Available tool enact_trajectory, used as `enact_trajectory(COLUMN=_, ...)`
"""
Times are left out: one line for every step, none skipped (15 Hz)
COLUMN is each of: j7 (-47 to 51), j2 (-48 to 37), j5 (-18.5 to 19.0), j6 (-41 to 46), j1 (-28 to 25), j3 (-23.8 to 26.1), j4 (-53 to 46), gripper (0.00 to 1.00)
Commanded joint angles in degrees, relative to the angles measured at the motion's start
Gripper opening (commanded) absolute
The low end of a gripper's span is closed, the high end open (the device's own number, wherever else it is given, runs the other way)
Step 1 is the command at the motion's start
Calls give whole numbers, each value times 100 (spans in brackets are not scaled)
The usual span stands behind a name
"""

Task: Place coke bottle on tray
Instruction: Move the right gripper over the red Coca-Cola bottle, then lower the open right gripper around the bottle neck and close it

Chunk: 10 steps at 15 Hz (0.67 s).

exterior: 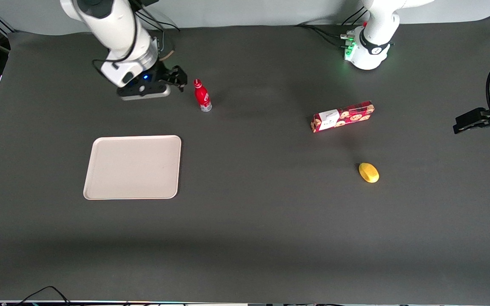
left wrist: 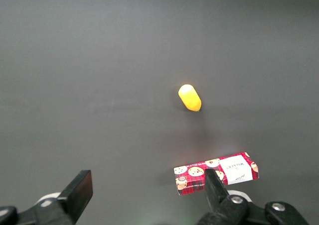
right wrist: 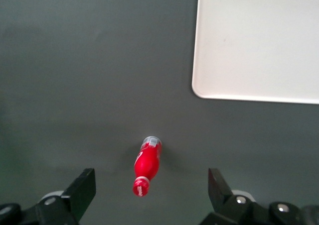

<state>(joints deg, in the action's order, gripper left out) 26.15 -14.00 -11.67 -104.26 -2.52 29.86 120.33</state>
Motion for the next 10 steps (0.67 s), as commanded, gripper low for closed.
enact_trajectory(j7=118, j2=-1041, j5=-721, j6=-551, j1=76, j3=510, j4=1166, gripper=100)
enact_trajectory(j7=118, j2=-1165, j5=-783, j6=-726, j1=58, j3=703, j4=1412, gripper=100)
enact_trajectory(j7=118, j2=-1201, j5=-792, j6=-876, j1=67, j3=966, j4=1580, gripper=100)
enact_trajectory(j7=118, j2=-1219, j5=-871, j6=-1025, j1=67, j3=1143, j4=1755, gripper=100)
enact_trajectory(j7=118, j2=-1306, j5=-1046, j6=-1235, j1=50, j3=1258, j4=2009, gripper=100)
enact_trajectory(j7=84, j2=-1446, j5=-1213, j6=-1464, j1=15, j3=1329, j4=2290, gripper=100)
enact_trajectory(j7=83, j2=-1543, j5=-1319, j6=-1631, j1=14, j3=1538, j4=2467, gripper=100)
enact_trajectory(j7=101, j2=-1561, j5=-1450, j6=-1650, j1=40, j3=1792, j4=2486, gripper=100)
enact_trajectory(j7=92, j2=-1570, j5=-1504, j6=-1659, j1=58, j3=1899, j4=2521, gripper=100)
enact_trajectory(j7=92, j2=-1570, j5=-1513, j6=-1729, j1=58, j3=1918, j4=2609, gripper=100)
